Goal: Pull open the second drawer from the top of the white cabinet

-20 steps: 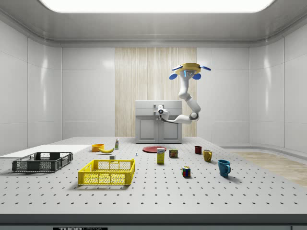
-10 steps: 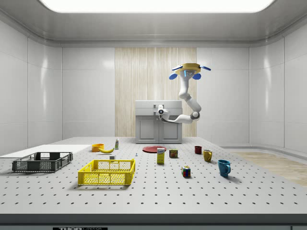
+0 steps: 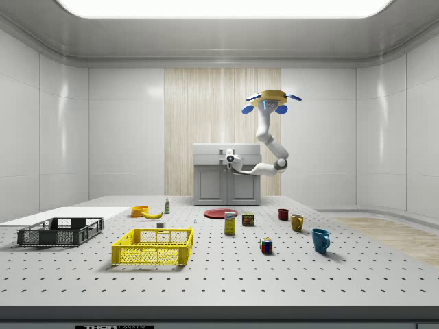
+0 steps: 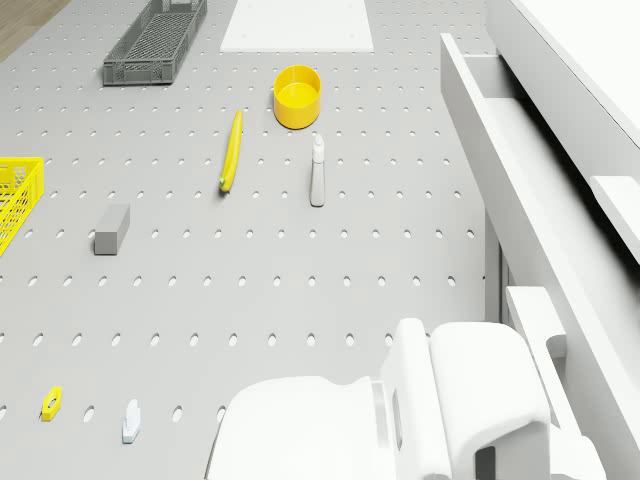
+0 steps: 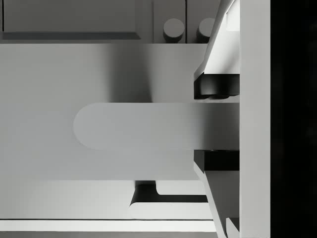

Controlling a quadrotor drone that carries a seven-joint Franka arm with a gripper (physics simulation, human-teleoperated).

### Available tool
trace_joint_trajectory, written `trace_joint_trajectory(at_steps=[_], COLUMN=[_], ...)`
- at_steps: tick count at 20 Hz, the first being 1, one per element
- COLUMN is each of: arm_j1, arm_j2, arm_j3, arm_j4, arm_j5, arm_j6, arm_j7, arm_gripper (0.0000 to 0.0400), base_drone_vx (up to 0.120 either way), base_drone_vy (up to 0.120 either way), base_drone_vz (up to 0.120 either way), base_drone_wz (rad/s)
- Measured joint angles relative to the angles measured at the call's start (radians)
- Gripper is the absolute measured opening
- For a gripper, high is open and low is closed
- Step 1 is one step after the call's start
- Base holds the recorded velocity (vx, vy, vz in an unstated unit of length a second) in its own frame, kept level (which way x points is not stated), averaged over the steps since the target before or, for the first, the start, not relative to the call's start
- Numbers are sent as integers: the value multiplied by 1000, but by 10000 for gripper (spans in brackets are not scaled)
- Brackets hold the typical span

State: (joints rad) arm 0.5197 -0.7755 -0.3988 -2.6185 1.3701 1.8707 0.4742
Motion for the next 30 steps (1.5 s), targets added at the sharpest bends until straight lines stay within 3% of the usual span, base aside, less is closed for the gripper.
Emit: trace_joint_trajectory(at_steps=[4, 5, 6, 14, 28, 30], arm_j1=[-13, -16, -17, -22, -29, -20], arm_j2=[-12, -3, -18, -28, -54, -77], arm_j3=[-33, -44, -46, -103, -216, -233], arm_j4=[1, -6, 3, 5, 34, 45], arm_j5=[-39, -42, -57, -109, -221, -258], arm_j6=[-27, -34, -35, -68, -136, -135], arm_j7=[18, -30, 31, 7, 54, 106], arm_gripper=[135, 153, 139, 134, 136, 185], base_drone_vx=[0, 0, 0, 0, 0, 0], base_drone_vy=[0, 0, 0, 0, 0, 0], base_drone_vz=[0, 0, 0, 0, 0, 0], base_drone_wz=[0, 0, 0, 0, 0, 0])
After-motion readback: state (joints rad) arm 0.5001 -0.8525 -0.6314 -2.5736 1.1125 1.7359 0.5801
